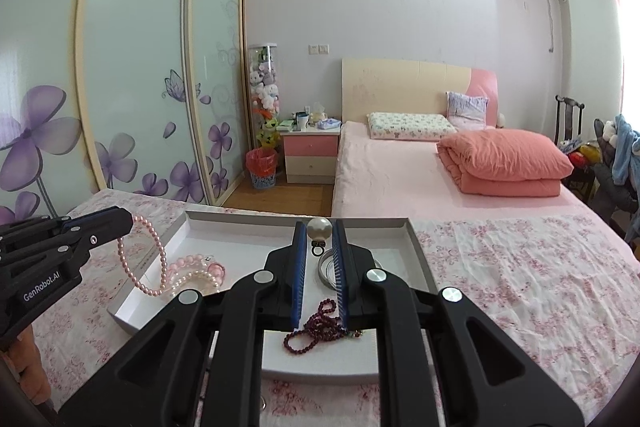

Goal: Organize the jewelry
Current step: 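Release the pearl earring into the tray while the left tool releases the peach pearl bracelet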

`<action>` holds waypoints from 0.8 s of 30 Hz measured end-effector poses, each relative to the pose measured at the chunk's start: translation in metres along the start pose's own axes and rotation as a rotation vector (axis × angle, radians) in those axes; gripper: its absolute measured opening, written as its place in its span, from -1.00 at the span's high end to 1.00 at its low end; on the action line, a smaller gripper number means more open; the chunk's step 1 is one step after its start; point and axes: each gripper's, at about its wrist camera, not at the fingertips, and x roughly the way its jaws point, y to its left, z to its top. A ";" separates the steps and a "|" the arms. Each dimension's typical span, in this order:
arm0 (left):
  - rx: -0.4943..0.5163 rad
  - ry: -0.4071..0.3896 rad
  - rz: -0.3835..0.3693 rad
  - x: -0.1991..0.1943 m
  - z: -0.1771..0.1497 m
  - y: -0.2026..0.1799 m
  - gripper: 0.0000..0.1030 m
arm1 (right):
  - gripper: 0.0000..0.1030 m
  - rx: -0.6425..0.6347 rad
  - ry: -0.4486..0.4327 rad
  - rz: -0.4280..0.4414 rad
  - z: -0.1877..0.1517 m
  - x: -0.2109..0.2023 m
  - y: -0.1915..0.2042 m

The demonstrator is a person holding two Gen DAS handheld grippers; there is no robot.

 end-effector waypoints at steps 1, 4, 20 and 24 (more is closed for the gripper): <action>-0.003 0.007 -0.004 0.004 0.000 0.001 0.87 | 0.73 0.005 0.005 0.001 0.000 0.003 -0.001; -0.010 0.023 -0.015 0.014 -0.001 0.001 0.87 | 0.73 0.015 0.026 0.008 0.000 0.014 -0.003; -0.035 0.101 -0.016 0.064 -0.007 0.006 0.87 | 0.66 0.071 0.166 0.025 -0.016 0.056 -0.011; -0.049 0.125 -0.013 0.073 -0.010 0.009 0.81 | 0.24 0.072 0.180 0.019 -0.019 0.057 -0.015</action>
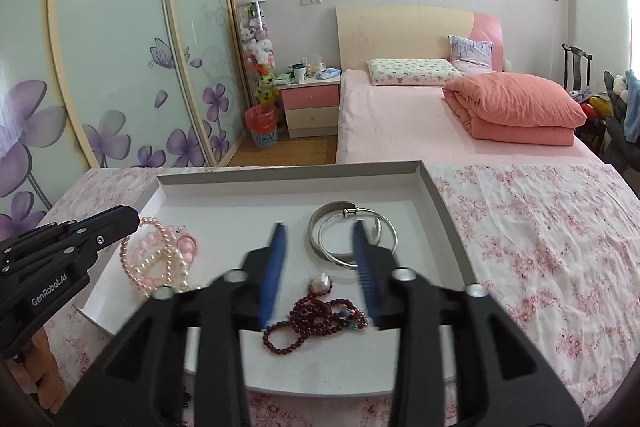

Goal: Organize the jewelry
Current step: 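Release the pearl earring into the tray while the left tool releases the peach pearl bracelet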

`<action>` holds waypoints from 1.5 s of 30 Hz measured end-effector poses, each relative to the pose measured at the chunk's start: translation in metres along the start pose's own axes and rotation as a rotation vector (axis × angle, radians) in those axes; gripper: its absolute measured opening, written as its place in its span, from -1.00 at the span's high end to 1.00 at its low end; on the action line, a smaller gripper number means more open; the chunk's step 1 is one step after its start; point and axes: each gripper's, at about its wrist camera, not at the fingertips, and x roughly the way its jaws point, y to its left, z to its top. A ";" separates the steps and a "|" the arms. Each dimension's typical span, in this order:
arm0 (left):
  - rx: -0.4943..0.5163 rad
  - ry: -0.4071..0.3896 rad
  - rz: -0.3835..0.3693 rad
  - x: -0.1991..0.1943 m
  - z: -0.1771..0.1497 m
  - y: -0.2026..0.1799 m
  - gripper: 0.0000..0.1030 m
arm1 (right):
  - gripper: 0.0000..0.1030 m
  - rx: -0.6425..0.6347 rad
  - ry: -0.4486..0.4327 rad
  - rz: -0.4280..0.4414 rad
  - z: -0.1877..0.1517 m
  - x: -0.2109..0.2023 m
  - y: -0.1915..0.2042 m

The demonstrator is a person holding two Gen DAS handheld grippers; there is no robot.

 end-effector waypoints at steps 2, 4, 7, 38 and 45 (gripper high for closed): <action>-0.009 0.006 0.001 0.003 -0.002 0.002 0.75 | 0.24 0.003 0.008 -0.001 -0.002 0.002 -0.001; -0.016 0.012 0.001 0.004 -0.003 0.004 0.73 | 0.24 0.011 0.015 0.002 -0.003 0.003 -0.003; -0.022 0.015 0.001 0.005 -0.003 0.006 0.72 | 0.24 0.015 0.017 0.001 -0.003 0.004 -0.004; -0.070 0.009 -0.011 -0.015 -0.012 0.020 0.36 | 0.24 -0.017 0.014 0.012 -0.011 -0.014 0.004; -0.080 0.006 -0.007 -0.018 -0.011 0.024 0.36 | 0.24 -0.015 0.010 0.012 -0.012 -0.017 0.006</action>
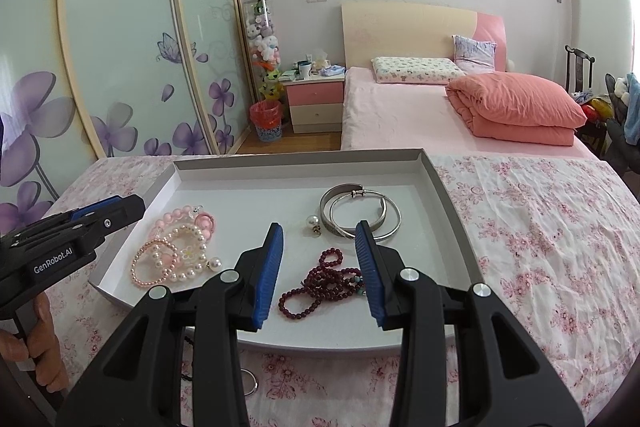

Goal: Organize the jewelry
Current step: 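Release the pearl earring into the tray while the left tool releases the peach pearl bracelet, then withdraw both open tools from the tray toward the black bracelet and ring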

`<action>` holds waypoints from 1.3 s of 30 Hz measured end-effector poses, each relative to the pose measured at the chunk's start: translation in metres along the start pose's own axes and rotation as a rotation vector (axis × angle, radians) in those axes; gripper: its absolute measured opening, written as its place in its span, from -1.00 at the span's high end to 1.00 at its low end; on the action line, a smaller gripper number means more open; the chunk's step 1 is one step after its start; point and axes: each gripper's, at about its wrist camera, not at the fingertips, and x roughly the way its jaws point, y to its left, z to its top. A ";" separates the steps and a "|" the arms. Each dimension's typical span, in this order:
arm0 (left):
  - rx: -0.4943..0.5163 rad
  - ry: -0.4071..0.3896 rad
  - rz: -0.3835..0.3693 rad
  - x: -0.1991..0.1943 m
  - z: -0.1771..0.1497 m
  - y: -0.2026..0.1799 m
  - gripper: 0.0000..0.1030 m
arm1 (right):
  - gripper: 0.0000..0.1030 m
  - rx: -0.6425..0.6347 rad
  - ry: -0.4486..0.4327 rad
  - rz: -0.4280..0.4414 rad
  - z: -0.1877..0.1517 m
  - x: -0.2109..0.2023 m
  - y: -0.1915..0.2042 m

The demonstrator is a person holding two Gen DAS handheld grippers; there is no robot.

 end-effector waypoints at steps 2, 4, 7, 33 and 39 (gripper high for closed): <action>-0.001 0.002 -0.001 0.000 0.001 0.000 0.35 | 0.24 0.000 0.002 0.000 0.000 0.000 0.001; 0.000 0.000 0.001 0.000 0.001 0.000 0.35 | 0.24 -0.003 0.002 -0.001 -0.001 -0.002 0.002; 0.000 -0.001 0.003 -0.002 0.000 0.001 0.35 | 0.24 -0.010 0.003 0.002 -0.003 -0.007 0.003; -0.004 0.093 0.033 -0.060 -0.081 0.033 0.15 | 0.24 -0.113 0.292 0.088 -0.073 -0.012 0.036; -0.009 0.106 0.033 -0.058 -0.083 0.034 0.15 | 0.27 -0.154 0.304 0.066 -0.072 -0.005 0.048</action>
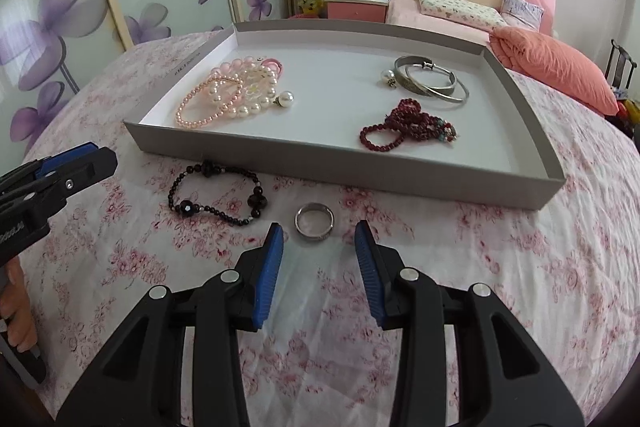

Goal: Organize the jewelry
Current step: 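Withdraw both open tools from the tray toward the black bracelet and ring, then grasp the silver ring with the right tool while the left tool grasps the black bead bracelet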

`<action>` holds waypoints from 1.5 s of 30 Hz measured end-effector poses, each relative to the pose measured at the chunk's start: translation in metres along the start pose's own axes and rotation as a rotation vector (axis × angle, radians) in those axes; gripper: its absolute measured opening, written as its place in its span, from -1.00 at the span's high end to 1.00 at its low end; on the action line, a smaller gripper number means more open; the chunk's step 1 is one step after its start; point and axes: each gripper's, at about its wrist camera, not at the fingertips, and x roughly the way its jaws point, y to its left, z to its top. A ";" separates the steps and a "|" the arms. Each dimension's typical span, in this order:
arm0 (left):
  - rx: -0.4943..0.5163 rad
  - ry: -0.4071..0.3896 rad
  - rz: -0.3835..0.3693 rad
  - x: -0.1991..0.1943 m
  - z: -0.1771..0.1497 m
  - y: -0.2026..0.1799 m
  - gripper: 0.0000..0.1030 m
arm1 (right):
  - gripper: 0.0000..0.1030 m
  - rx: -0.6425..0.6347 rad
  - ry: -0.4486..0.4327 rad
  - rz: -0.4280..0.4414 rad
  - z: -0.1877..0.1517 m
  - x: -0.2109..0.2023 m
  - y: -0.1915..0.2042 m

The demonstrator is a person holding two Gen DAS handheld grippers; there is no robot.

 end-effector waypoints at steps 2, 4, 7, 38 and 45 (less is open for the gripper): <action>0.004 0.001 0.000 0.000 0.000 -0.001 0.15 | 0.31 -0.009 0.001 -0.008 0.001 0.002 0.002; 0.007 0.005 0.000 0.001 0.000 -0.002 0.15 | 0.41 -0.019 0.000 -0.007 0.002 0.003 0.004; 0.014 0.015 -0.001 0.004 0.001 -0.006 0.14 | 0.56 -0.026 -0.001 -0.011 0.002 0.002 0.005; 0.177 0.153 0.018 0.056 0.002 -0.071 0.76 | 0.55 0.156 -0.007 -0.133 -0.033 -0.031 -0.056; 0.189 0.145 0.044 0.050 -0.004 -0.063 0.96 | 0.55 0.162 -0.008 -0.125 -0.032 -0.030 -0.056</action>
